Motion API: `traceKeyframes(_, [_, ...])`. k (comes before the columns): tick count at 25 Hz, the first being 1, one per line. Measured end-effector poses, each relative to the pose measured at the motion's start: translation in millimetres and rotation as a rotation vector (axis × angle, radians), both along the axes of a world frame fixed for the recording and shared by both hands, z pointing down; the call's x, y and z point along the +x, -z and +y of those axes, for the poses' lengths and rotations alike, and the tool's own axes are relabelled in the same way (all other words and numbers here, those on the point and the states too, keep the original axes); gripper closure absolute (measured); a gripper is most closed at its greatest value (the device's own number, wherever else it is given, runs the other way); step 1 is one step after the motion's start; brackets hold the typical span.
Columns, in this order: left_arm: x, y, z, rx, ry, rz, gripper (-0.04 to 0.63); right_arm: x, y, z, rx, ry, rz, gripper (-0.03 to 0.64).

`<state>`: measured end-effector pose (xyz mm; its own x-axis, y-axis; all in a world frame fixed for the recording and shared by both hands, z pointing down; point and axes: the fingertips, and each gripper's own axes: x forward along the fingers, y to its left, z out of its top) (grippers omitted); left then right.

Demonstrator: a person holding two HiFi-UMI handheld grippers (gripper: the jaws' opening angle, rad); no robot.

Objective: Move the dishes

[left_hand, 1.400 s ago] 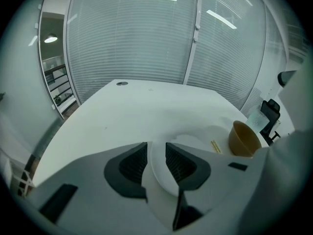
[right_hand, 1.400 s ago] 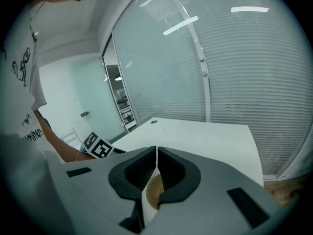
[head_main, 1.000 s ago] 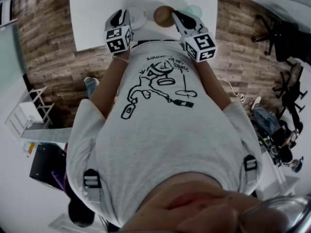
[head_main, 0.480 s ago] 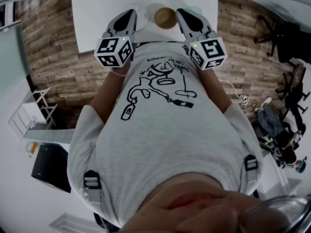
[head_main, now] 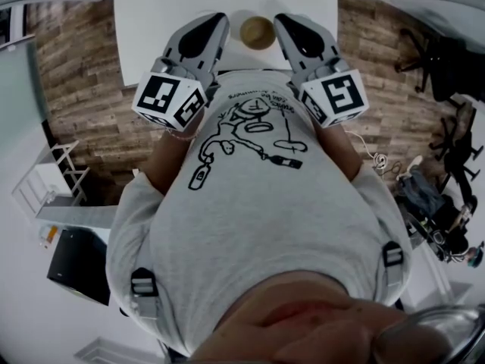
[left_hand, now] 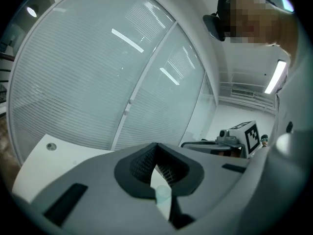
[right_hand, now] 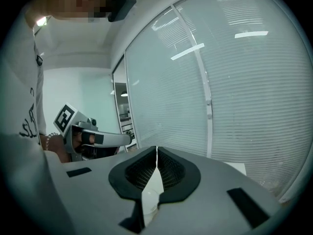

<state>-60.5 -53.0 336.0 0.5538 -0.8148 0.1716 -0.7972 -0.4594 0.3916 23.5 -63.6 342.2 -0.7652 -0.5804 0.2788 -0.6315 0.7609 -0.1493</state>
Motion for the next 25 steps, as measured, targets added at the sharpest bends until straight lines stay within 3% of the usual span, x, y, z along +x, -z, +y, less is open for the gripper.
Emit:
traceKeyframes(8, [15.9,30.8,2.7,0.041,-0.052,-0.026,0.593,-2.0,18.0,3.3,0.033,0.012,0.017,0.581])
traceKeyframes(25, [37.4,27.7,-5.4,0.032,-0.094,-0.038,0.592,8.0,25.8,-6.1,0.053,-0.009,0.005,0.581])
